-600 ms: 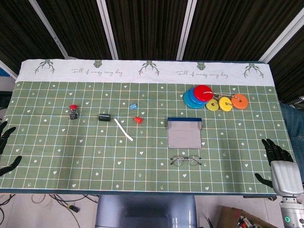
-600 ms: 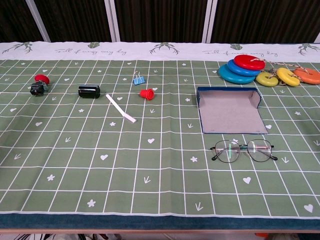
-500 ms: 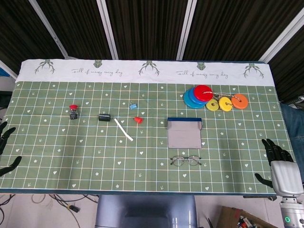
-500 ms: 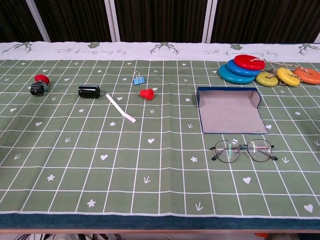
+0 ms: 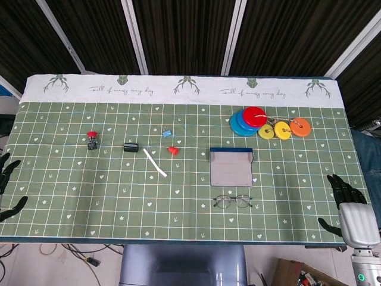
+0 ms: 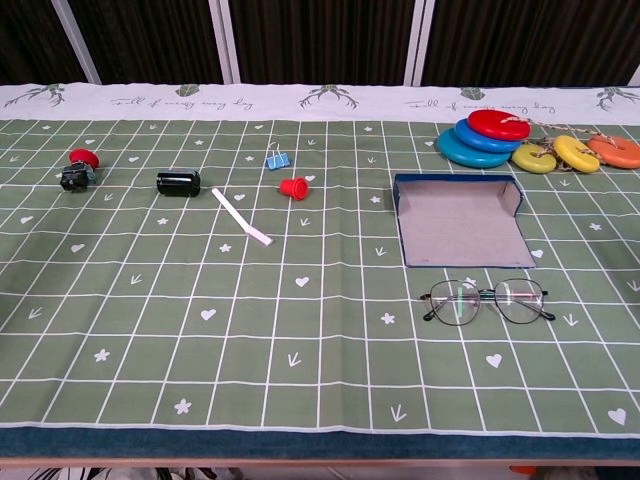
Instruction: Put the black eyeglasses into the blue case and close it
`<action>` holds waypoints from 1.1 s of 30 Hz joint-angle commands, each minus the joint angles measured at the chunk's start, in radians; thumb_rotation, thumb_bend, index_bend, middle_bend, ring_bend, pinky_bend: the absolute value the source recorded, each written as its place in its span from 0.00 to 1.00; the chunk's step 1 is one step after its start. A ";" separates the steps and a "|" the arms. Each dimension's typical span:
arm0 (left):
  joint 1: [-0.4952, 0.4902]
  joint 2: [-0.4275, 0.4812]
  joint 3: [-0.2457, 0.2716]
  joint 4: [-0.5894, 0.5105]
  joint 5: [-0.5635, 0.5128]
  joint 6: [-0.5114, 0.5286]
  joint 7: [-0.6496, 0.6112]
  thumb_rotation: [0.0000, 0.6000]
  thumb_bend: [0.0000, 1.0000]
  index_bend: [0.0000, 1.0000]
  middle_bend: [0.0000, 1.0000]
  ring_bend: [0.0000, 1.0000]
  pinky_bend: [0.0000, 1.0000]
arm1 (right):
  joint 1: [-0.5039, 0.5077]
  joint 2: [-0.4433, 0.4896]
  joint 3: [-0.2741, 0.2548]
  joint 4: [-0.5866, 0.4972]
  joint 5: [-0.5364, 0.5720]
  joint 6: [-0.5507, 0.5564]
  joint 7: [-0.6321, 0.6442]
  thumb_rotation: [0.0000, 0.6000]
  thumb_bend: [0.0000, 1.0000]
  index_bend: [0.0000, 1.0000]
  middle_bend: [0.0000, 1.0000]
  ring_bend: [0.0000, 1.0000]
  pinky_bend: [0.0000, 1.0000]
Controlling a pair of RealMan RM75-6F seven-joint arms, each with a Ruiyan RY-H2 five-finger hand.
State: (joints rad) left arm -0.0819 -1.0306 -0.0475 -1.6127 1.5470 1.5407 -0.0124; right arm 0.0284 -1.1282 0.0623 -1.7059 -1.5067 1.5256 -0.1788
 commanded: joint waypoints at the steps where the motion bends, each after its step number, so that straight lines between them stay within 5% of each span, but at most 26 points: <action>1: 0.003 -0.001 0.003 0.004 0.005 0.004 -0.003 1.00 0.25 0.10 0.00 0.00 0.00 | 0.004 -0.008 -0.001 0.013 -0.022 0.007 0.022 1.00 0.18 0.00 0.10 0.17 0.22; 9: 0.008 0.001 0.002 0.008 0.006 0.015 -0.013 1.00 0.25 0.10 0.00 0.00 0.00 | 0.005 -0.020 -0.002 0.037 -0.037 0.016 0.061 1.00 0.18 0.02 0.10 0.17 0.22; 14: 0.005 0.001 0.003 0.007 0.003 0.007 -0.014 1.00 0.25 0.10 0.00 0.00 0.00 | 0.023 -0.007 -0.010 0.053 -0.051 -0.017 0.144 1.00 0.19 0.16 0.09 0.17 0.22; 24: 0.001 -0.002 0.004 0.003 0.004 0.001 -0.002 1.00 0.27 0.10 0.00 0.00 0.00 | 0.199 0.095 0.014 -0.022 0.023 -0.349 0.389 1.00 0.23 0.30 0.09 0.14 0.22; 33: 0.003 0.004 0.002 0.003 -0.004 0.000 -0.015 1.00 0.27 0.10 0.00 0.00 0.00 | 0.336 0.014 0.054 -0.057 0.177 -0.559 0.300 1.00 0.23 0.36 0.09 0.13 0.22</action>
State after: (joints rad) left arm -0.0792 -1.0271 -0.0457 -1.6091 1.5433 1.5405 -0.0271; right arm 0.3358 -1.0800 0.1004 -1.7477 -1.3655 0.9947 0.1515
